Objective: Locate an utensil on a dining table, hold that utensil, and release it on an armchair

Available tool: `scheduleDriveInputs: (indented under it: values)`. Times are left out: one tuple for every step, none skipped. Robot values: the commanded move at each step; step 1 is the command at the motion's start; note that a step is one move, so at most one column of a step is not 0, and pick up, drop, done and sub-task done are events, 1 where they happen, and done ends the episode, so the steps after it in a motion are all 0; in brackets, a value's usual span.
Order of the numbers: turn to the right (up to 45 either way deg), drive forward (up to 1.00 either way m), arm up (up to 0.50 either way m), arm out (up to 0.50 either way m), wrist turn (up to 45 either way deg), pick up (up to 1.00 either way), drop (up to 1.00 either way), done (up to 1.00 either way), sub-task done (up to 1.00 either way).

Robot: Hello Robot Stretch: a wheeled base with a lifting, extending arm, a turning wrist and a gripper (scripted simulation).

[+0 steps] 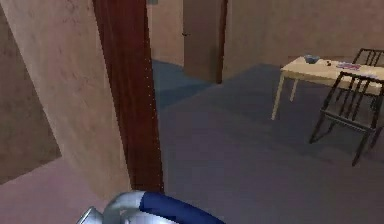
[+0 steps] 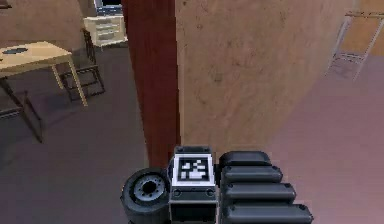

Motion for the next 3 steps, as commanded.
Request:
scheduleDriveInputs:
  values:
    - [0.0, 0.25, 0.00, 0.00, 0.0, 0.00, 0.00, 0.00, 0.00]
    - [39.0, 0.00, 0.00, 0.00, 0.0, 0.00, 0.00, 0.00, 0.00]
    - [0.0, 0.45, 0.00, 0.00, 0.0, 0.00, 0.00, 0.00, 0.00]
